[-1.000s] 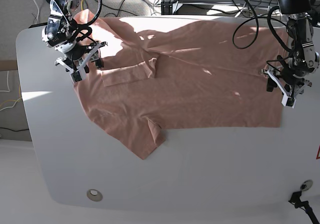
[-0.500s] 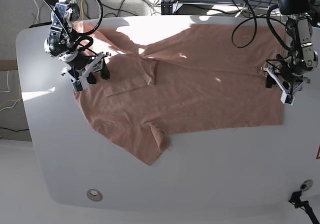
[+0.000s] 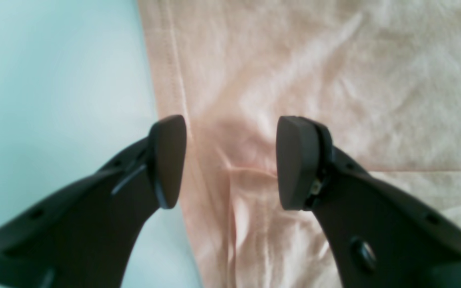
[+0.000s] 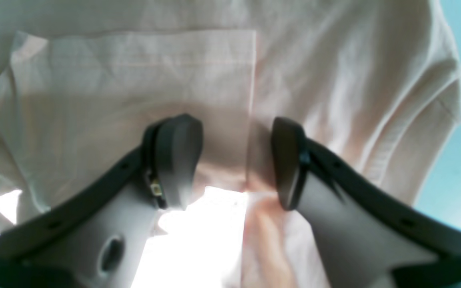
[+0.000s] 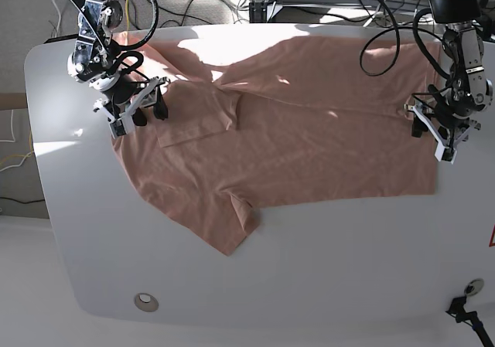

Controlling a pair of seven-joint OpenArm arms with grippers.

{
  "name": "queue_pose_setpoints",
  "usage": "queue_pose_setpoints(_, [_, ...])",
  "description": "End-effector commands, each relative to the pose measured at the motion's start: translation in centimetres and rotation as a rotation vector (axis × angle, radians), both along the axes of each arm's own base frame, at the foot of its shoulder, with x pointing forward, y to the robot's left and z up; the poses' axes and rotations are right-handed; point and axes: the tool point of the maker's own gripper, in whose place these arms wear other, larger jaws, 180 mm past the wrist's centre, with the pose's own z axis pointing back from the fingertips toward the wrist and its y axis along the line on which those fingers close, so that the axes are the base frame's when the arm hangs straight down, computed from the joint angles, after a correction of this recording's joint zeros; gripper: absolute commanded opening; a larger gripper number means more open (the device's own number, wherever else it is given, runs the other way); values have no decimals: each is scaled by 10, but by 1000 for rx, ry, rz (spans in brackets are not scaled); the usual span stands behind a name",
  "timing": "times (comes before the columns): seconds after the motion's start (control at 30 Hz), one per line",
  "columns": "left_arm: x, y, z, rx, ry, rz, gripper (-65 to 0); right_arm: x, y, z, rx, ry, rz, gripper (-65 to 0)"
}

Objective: Fold the T-shirt properly

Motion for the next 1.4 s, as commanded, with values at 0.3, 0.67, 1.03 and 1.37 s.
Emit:
queue_pose_setpoints(0.3, [13, 7, 18, 13, -60, -1, -313, -19, 4, -2, -58, 51, 23, -342])
queue_pose_setpoints(0.67, [56, 11, 73, 31, -219, 7, -311, 53, -8, 54, -102, -137, 26, -338])
queue_pose_setpoints(1.03, [104, 37, 87, -32, -276, 88, -311, 166, -25, 70, -6, -174, -25, -339])
queue_pose_setpoints(1.37, [124, 49, 44, -137, -236, 151, -311, 224, -23, 66, 166, -184, -116, -339])
